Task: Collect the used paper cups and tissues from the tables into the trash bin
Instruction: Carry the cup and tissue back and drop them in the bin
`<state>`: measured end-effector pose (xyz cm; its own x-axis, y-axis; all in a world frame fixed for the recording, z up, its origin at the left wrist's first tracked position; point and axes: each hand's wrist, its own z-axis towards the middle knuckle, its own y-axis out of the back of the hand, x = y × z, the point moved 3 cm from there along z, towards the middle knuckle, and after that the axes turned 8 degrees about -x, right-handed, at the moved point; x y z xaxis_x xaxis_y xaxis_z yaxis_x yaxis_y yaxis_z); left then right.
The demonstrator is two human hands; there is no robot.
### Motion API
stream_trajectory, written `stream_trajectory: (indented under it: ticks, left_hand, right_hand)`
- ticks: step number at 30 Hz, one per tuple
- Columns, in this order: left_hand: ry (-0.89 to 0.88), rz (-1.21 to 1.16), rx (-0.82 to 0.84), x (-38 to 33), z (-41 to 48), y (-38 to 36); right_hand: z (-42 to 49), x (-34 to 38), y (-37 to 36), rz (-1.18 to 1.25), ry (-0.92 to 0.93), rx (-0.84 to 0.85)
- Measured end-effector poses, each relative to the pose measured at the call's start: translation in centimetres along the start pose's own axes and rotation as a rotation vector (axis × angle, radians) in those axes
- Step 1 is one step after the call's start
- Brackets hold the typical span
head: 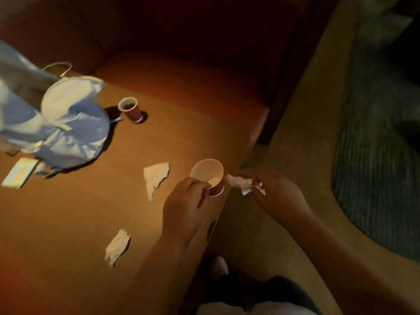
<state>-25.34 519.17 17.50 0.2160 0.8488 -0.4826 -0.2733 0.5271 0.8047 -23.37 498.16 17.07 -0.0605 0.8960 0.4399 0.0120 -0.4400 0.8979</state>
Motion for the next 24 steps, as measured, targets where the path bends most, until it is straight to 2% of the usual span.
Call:
stream_trajectory:
  ticks: [4, 10, 16, 24]
  left_hand:
    - [-0.168, -0.084, 0.003, -7.4, 1.5, 0.8]
    - [-0.538, -0.281, 0.118, -21.0, -0.9, -1.0]
    - [-0.77, -0.408, 0.178, -36.4, -8.6, -4.4]
    - [-0.993, -0.586, 0.286, -52.0, -19.3, -10.1]
  right_hand:
    - [-4.8, -2.8, 7.3, -0.095, -0.073, -0.155]
    - [-16.5, -9.0, 16.4, -0.069, -0.285, -0.349]
    - [-31.3, -16.5, 22.8, -0.073, -0.435, -0.517]
    - [-49.4, -26.5, 28.3, -0.139, -0.724, -0.765]
